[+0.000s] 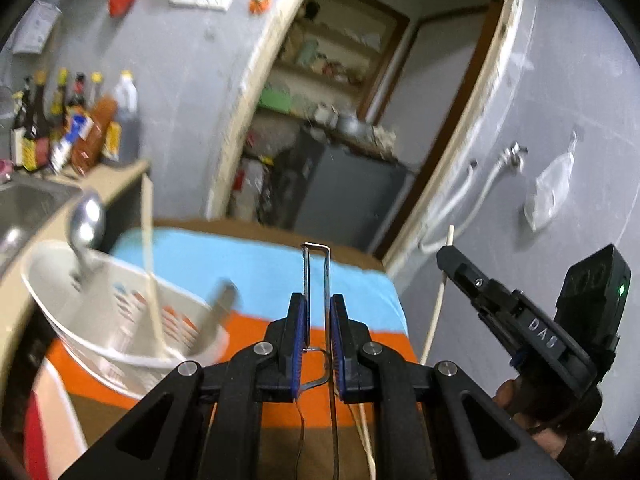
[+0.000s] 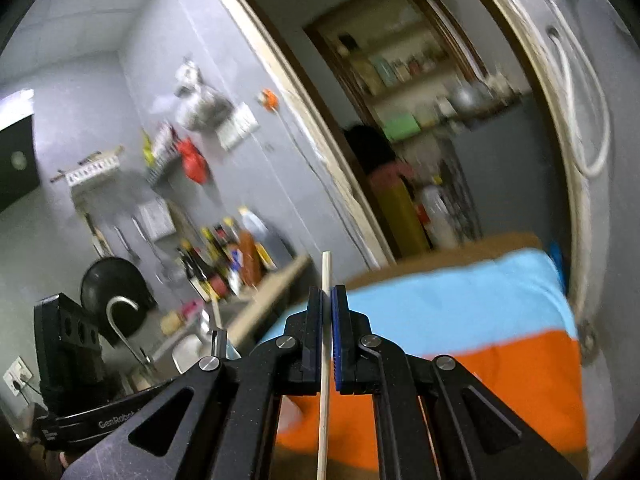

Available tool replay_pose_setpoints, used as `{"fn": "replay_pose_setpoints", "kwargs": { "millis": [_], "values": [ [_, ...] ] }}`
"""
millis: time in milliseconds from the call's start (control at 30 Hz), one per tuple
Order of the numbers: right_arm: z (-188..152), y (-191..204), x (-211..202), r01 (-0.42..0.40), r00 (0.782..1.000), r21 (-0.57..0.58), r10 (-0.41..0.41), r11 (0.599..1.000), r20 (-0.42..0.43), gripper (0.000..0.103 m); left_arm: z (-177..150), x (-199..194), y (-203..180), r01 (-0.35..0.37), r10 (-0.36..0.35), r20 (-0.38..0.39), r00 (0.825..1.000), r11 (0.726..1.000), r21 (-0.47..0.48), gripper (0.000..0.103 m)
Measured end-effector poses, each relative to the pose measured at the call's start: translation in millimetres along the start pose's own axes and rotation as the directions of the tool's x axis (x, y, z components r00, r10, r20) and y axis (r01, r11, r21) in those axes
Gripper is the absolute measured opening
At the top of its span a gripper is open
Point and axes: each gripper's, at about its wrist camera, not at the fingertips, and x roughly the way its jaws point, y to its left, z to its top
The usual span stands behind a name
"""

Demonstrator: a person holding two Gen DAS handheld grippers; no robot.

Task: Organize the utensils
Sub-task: 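Lift the gold spoon and chopstick and carry both over the caddy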

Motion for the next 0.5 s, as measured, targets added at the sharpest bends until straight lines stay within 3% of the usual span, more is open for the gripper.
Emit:
{"fn": "replay_pose_setpoints", "kwargs": {
  "millis": [167, 333, 500],
  "values": [
    [15.3, 50.6, 31.9, -0.081, 0.994, -0.045, 0.084, 0.996, 0.069, 0.005, 34.6, -19.0, 27.7, -0.071, 0.071, 0.112, 0.991, 0.997, -0.006, 0.012],
    [27.9, 99.2, 48.4, -0.173, 0.975, -0.063, 0.18, 0.983, 0.133, 0.005, 66.8, -42.0, 67.7, -0.153, 0.156, 0.218, 0.963, 0.988, -0.03, 0.012],
    [25.6, 133.8, 73.6, -0.187, 0.961, -0.108, 0.205, 0.976, 0.187, 0.005, 85.0, -47.7, 115.0, -0.212, 0.227, 0.28, 0.933, 0.974, -0.082, 0.012]
  ]
}}
